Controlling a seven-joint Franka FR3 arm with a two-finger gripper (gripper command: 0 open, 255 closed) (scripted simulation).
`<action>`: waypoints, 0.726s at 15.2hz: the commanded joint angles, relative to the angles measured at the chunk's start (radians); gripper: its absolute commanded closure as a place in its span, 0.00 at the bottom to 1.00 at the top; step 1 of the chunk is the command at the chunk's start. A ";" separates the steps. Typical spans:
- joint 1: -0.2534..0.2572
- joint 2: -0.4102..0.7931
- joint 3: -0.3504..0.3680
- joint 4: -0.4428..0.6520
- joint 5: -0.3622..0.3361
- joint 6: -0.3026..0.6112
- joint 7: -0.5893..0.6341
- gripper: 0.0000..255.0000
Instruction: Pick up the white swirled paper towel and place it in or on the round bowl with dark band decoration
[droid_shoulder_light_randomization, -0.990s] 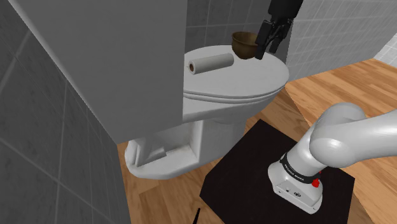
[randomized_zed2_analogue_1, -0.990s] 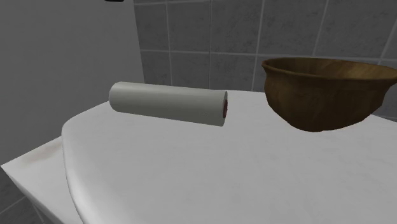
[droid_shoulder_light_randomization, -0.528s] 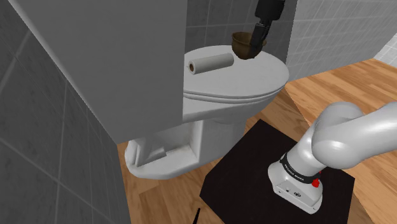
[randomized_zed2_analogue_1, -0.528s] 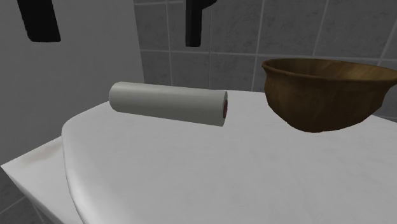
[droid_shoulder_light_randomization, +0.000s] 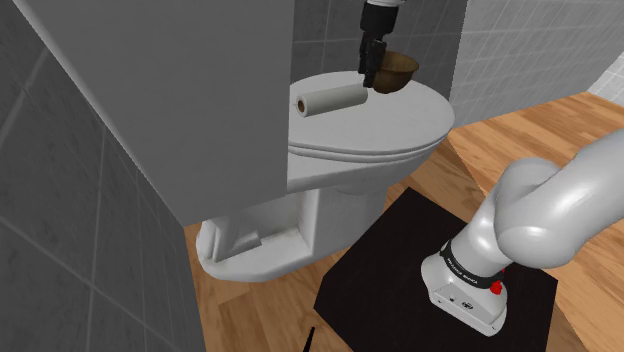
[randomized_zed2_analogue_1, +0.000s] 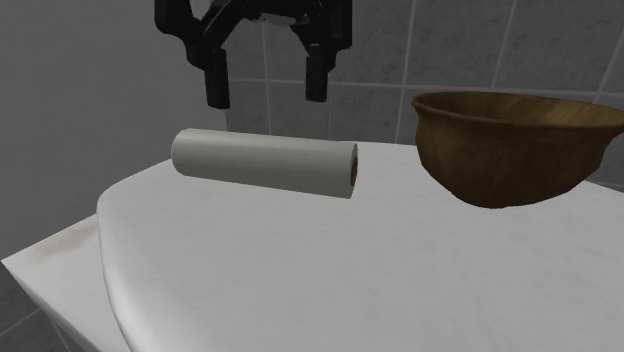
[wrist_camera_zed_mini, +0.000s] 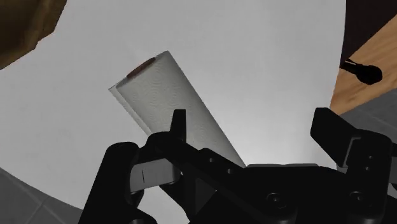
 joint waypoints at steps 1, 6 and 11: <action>0.026 0.077 -0.021 0.047 0.011 0.028 -0.133 0.00; 0.061 0.215 -0.036 0.136 0.044 0.071 -0.356 0.00; 0.061 0.217 -0.036 0.071 0.044 0.138 -0.357 0.00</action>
